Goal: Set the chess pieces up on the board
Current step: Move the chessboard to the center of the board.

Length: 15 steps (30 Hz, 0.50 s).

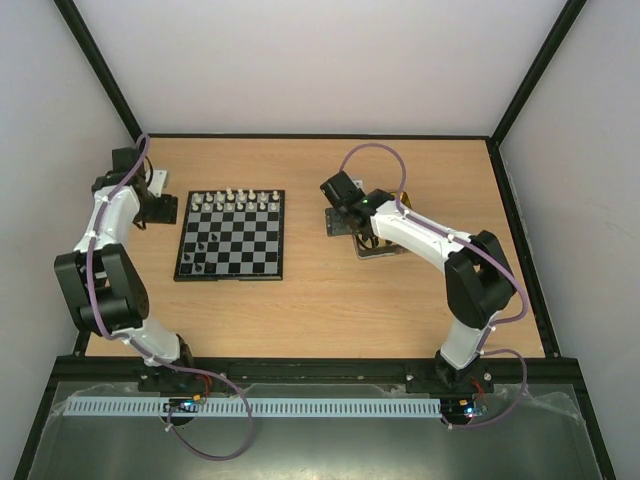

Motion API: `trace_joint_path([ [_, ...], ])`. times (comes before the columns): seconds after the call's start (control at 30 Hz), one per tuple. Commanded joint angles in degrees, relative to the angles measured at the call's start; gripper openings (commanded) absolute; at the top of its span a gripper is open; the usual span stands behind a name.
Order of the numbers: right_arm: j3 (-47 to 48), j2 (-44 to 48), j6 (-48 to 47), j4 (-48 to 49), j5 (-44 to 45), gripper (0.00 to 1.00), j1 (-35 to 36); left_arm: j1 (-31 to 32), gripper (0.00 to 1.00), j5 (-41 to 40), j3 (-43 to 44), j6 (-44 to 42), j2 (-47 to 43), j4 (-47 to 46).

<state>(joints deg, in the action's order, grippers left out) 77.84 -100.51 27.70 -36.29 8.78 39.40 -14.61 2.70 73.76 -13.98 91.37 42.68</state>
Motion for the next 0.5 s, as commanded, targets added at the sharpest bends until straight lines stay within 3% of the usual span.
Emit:
trace_joint_path([
  [0.0, -1.4, -0.8, 1.4, 3.2, 0.3, 0.8, 0.2, -2.2, 0.72, -3.7, -0.7, -2.7, 4.1, -1.6],
  [0.33, 10.3, -13.4, 2.9, 4.2, -5.4, 0.76, 0.0, -4.0, 0.68, -3.6, 5.5, -3.0, 15.2, -3.9],
  [0.47, 12.6, -14.5, 2.6, 3.4, -5.0, 0.75, 0.0, -4.1, 0.59, -3.2, 9.9, -2.3, 20.5, -3.7],
])
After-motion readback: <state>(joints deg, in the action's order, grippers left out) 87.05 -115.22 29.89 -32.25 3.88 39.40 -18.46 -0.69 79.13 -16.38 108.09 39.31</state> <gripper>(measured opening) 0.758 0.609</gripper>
